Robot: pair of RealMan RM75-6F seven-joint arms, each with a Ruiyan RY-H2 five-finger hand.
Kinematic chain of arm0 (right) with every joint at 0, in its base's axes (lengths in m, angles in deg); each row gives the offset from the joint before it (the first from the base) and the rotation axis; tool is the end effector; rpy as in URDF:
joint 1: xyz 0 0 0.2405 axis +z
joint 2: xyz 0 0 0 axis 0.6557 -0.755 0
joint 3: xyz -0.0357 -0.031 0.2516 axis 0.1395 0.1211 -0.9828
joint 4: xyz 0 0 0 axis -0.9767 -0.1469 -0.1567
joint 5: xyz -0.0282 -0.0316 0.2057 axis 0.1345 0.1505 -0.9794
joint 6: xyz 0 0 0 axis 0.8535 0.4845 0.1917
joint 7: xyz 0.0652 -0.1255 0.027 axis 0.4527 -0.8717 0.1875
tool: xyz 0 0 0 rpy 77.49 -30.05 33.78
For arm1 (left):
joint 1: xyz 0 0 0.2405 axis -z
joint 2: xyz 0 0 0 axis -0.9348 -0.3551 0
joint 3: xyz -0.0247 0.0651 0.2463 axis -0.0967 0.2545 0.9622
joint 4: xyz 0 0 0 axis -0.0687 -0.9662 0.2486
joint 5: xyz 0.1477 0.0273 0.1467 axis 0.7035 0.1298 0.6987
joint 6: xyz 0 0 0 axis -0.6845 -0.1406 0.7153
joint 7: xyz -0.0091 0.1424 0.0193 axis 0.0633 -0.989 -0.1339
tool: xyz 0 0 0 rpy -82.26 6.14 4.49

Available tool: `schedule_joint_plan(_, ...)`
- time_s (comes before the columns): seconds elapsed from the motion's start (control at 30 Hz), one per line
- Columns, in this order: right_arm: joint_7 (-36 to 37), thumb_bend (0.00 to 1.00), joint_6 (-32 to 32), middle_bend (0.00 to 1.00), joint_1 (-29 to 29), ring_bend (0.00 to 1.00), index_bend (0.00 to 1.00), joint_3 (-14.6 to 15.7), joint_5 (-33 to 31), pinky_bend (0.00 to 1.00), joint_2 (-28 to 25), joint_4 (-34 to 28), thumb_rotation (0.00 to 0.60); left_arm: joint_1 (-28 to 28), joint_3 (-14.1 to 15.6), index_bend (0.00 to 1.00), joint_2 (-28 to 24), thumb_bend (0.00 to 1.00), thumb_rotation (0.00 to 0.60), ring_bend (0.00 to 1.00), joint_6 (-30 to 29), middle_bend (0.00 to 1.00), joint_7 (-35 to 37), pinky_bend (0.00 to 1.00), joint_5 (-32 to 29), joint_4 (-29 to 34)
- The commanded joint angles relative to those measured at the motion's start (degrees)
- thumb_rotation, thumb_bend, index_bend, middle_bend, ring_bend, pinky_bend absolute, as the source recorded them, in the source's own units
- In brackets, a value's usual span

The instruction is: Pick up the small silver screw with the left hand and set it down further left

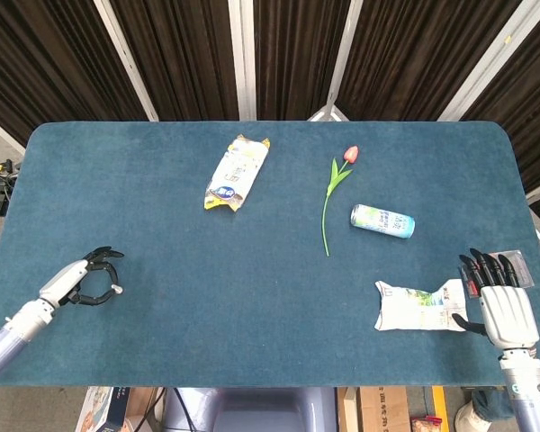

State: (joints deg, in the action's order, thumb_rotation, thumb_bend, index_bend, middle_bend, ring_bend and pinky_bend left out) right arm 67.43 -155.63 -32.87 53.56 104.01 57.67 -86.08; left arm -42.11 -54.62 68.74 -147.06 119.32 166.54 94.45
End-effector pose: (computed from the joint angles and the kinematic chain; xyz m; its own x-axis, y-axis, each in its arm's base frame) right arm -0.3179 -0.2056 0.1386 0.4438 -0.0337 0.8955 -0.8961 -0.0106 0.4437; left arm -0.3625 0.2869 0.0635 -0.0889 0.5262 0.8457 0.9829 -0.0909 0.1599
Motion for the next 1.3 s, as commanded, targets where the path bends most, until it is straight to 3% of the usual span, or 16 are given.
schedule_joint_plan(0.03,-0.1,0.1,0.02,0.1,0.03,0.09,0.16,-0.05,-0.08,0.0,0.06,-0.01,0.6,-0.17,0.27,0.5,-0.22,0.48,0.6,0.0,0.17,0.14,0.0,0.0,0.02,-0.31)
schedule_joint_plan(0.23,-0.11,0.1,-0.08,0.1,0.02,0.09,0.16,-0.06,-0.01,0.0,0.19,0.06,0.6,-0.49,0.54,0.46,-0.37,0.46,0.6,0.0,-0.03,0.13,0.33,0.0,-0.02,-0.9)
schedule_joint_plan(0.37,-0.12,0.1,-0.17,0.1,0.0,0.09,0.16,-0.02,0.09,0.0,0.19,0.01,0.6,-0.56,0.51,0.37,-0.9,0.43,0.6,0.0,-1.06,0.1,0.73,0.0,0.16,-0.6)
schedule_joint_plan(0.57,-0.13,0.1,-0.19,0.1,0.0,0.09,0.16,-0.01,0.15,0.0,0.15,-0.08,0.6,-1.34,-1.38,0.32,-4.6,0.39,0.6,0.0,-7.5,0.08,-1.62,0.0,-0.07,3.18)
schedule_joint_plan(0.67,-0.15,0.1,-0.33,0.1,-0.03,0.09,0.16,0.04,0.34,0.0,0.13,-0.21,0.6,-2.95,-3.31,0.31,-8.4,0.39,0.6,0.0,-11.92,0.07,-10.26,0.0,-1.38,8.33)
schedule_joint_plan(0.8,-0.27,0.1,-0.43,0.1,-0.09,0.09,0.16,0.19,0.57,0.0,0.01,-0.42,0.6,-8.52,-6.86,0.29,-16.37,0.39,0.6,0.0,-18.09,0.06,-35.14,0.0,-7.42,23.43)
schedule_joint_plan(0.93,-0.11,0.1,-0.11,0.1,-0.03,0.09,0.16,0.39,0.71,0.0,-0.25,-0.56,0.6,-13.56,-8.04,0.24,-22.18,0.4,0.6,0.0,-21.31,0.06,-57.31,0.0,-14.16,38.61)
schedule_joint_plan(1.03,0.27,0.1,0.3,0.1,0.13,0.09,0.16,0.56,0.92,0.0,-0.65,-0.53,0.6,-16.32,-8.32,0.21,-23.49,0.4,0.6,0.0,-23.64,0.05,-67.88,0.0,-17.59,45.46)
schedule_joint_plan(1.3,2.14,0.1,0.92,0.1,0.58,0.09,0.16,0.87,1.91,0.0,-1.53,0.5,0.6,-20.95,-9.99,0.16,-22.33,0.4,0.6,0.0,-31.04,0.04,-74.61,0.0,-18.28,49.64)
